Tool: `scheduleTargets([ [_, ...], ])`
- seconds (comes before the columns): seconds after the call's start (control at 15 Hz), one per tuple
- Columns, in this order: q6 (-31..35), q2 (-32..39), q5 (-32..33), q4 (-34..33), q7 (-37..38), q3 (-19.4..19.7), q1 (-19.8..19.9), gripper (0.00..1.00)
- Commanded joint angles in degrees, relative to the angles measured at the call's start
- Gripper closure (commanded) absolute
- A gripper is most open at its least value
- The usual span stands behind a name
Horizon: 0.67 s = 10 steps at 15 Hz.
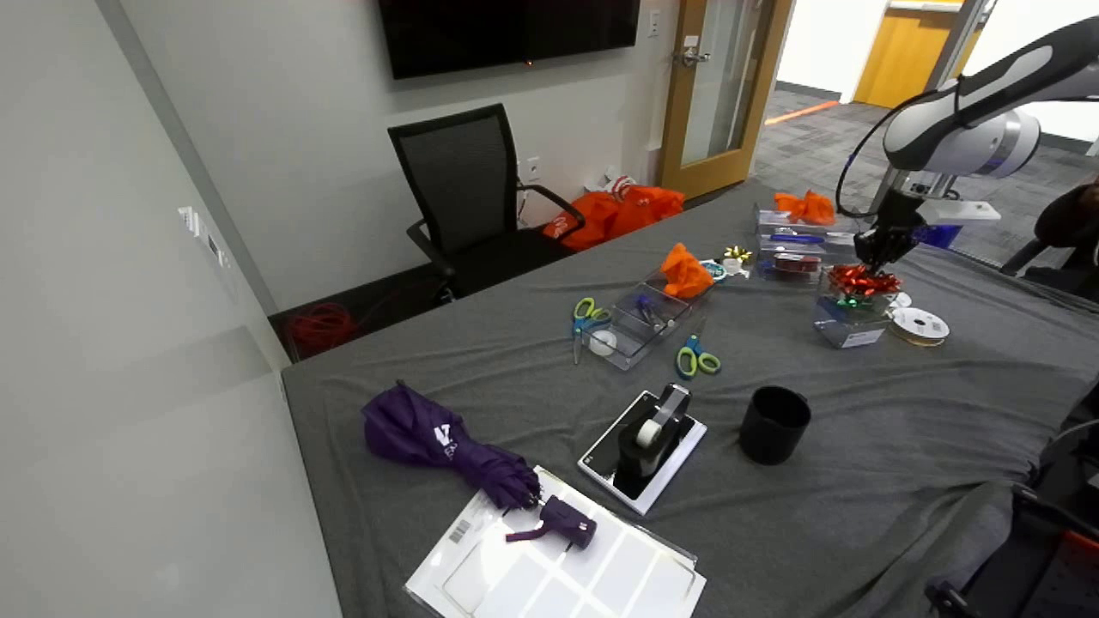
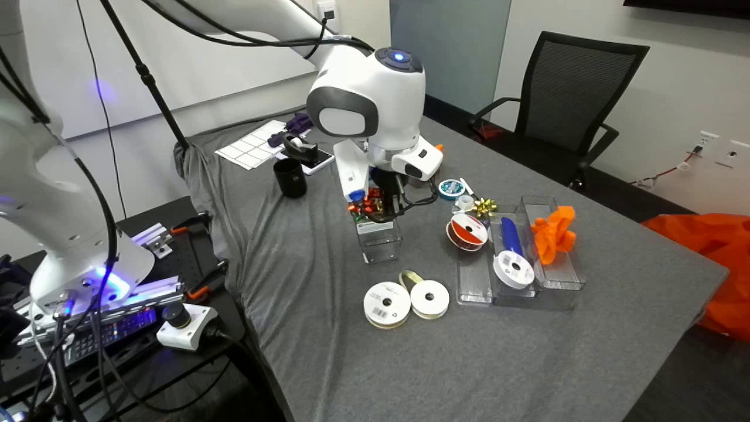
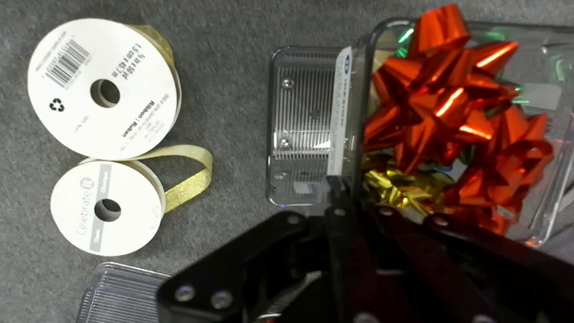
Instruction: Stack up the containers on the table
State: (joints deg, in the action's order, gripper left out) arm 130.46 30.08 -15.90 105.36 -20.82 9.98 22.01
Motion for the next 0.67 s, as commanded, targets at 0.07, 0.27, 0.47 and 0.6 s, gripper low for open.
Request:
scheduleTargets([
  [0.07, -3.4, 2.0, 1.6, -3.6, -4.0, -1.1, 3.3, 0.99],
  [0.27, -4.0, 1.9, 1.0, -4.1, -7.1, -1.4, 5.1, 0.99],
  [0.47, -5.6, 2.0, -1.7, -4.7, -9.6, -2.6, 7.2, 0.99],
  [0.6, -7.1, 2.1, -5.1, -5.1, -11.4, -3.9, 8.9, 0.99],
])
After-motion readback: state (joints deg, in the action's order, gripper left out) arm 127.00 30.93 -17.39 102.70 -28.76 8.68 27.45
